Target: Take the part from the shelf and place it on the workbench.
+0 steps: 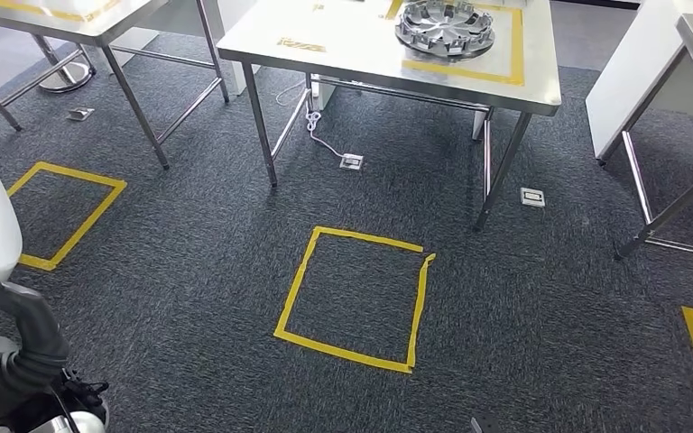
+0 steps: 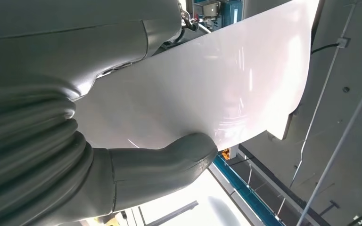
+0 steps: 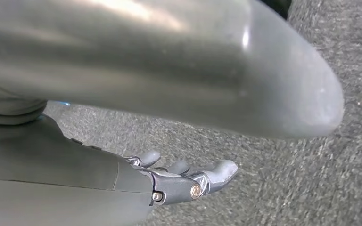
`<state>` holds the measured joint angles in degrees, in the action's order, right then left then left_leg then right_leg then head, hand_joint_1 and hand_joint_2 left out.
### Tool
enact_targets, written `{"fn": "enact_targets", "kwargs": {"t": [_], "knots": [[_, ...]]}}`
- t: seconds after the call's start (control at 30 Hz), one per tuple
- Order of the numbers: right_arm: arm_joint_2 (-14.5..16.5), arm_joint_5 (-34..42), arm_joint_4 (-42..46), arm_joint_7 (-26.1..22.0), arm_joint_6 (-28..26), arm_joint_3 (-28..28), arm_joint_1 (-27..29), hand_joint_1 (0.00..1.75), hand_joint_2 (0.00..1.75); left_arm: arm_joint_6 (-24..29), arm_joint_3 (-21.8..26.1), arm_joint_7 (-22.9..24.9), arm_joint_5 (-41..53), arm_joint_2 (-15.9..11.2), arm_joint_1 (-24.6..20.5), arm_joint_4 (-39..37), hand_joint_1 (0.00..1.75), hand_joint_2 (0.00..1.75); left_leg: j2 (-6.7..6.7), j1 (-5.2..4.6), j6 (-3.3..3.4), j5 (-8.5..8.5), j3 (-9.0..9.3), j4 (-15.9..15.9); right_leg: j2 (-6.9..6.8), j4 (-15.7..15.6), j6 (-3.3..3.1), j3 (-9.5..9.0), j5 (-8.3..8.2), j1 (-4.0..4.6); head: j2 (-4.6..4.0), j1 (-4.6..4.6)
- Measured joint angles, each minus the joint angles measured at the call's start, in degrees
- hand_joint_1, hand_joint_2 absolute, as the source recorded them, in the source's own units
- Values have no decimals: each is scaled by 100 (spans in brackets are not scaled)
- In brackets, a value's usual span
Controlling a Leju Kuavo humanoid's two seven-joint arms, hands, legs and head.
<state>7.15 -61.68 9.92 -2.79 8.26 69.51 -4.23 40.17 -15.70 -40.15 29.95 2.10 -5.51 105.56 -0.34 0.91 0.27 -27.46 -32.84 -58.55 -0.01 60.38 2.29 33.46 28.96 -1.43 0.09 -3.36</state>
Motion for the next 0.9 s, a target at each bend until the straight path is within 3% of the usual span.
{"fn": "enact_targets", "kwargs": {"t": [0.03, 0.1, 0.2, 0.3, 0.33, 0.37, 0.4, 0.47, 0.5, 0.57, 0.67, 0.7, 0.77, 0.83, 0.87, 0.9], "knots": [[1, -5, 0, -3, 3, 0, 1, 0, 0, 0, 1, 0, 9, 4, 1, 3, 175, 175, 0, 1, -49, -16, -2, -3, 1, -166, -28, -63, -24, 17, 0, 1], [2, -19, 0, -6, 5, 0, 13, 0, 0, -1, 7, 0, 24, 3, 13, 14, 175, 175, -1, 2, -151, -6, 7, -46, 2, -202, -131, -89, 12, 40, 0, 3], [2, -23, 0, -7, 5, 0, 18, 0, 0, -2, 35, 1, 24, 2, 28, 45, 175, 175, 12, 17, -228, -109, -87, -352, 4, -229, -276, -241, 8, 34, 0, 18], [2, -21, 0, -6, 5, 1, 14, 0, 0, -2, 46, 1, 25, -1, 45, 52, 175, 175, 13, 12, -246, -502, -691, -1349, -2, -236, -356, -352, 100, 60, 0, 34], [2, -21, 0, -5, 5, 1, 17, 0, 0, -2, 47, 2, 25, -2, 56, 52, 175, 175, 14, 10, -240, -550, -890, -1608, -1, -236, -364, -393, 141, 74, 0, 33], [2, -20, 0, -5, 5, 2, 19, 0, 0, -2, 48, 2, 26, -4, 64, 51, 175, 175, 14, 6, -226, -493, -998, -1679, 2, -236, -365, -444, 183, 86, 0, 32], [3, -20, 0, -5, 5, 2, 22, 0, 0, -2, 50, 3, 26, -4, 67, 51, 175, 175, 14, -3, -207, -336, -996, -1533, 5, -236, -362, -507, 230, 94, 0, 33], [8, -19, 0, -7, 5, 2, 21, 0, 0, -2, 52, 2, 27, -4, 67, 55, 175, 175, 19, -42, -143, 143, -768, -795, 12, -236, -338, -650, 343, 101, 0, 34], [11, -17, 0, -8, 5, 2, 19, 0, 0, -2, 56, 2, 27, -4, 68, 55, 175, 175, 25, -69, -110, 248, -657, -472, 18, -236, -312, -705, 401, 105, 0, 38], [15, -9, 0, -10, 5, 2, 12, 0, 0, -2, 64, 3, 27, -5, 72, 57, 175, 175, 32, -111, -35, 294, -535, -173, 17, -242, -236, -776, 491, 112, 0, 44], [16, -4, 0, -28, 7, 4, 0, 0, 0, -2, 72, 3, 29, -7, 71, 70, 175, 175, 12, -96, 70, 250, -361, -105, 11, -107, -138, -830, 453, 118, 0, 41], [18, -4, 0, -34, 11, 4, -9, 0, 0, -2, 73, 1, 31, -6, 68, 74, 175, 175, 8, -87, 99, 221, -275, -71, 12, 83, -116, -737, 417, 113, 0, 37], [21, -4, 0, -37, 19, 3, -22, 0, 0, -2, 73, 0, 34, -6, 71, 80, 175, 175, 9, -78, 140, 147, -123, 1, 13, 724, -85, -305, 482, 99, 0, 28], [22, -1, 0, -36, 21, 3, -8, 0, 0, -2, 73, 0, 34, -7, 85, 80, 175, 175, -4, -78, 154, 39, 12, 38, 13, 1276, -57, 232, 808, 96, 0, 20], [22, 2, 0, -34, 20, 3, 7, 0, 0, -2, 73, 0, 33, -9, 95, 79, 175, 175, -17, -78, 149, -28, 93, 45, 13, 1358, -45, 420, 953, 92, 0, 14], [22, 5, 0, -33, 20, 4, 20, 0, 0, -2, 73, 0, 32, -10, 105, 78, 175, 175, -28, -77, 139, -103, 188, 47, 12, 1281, -39, 534, 988, 87, 0, 10]]}}
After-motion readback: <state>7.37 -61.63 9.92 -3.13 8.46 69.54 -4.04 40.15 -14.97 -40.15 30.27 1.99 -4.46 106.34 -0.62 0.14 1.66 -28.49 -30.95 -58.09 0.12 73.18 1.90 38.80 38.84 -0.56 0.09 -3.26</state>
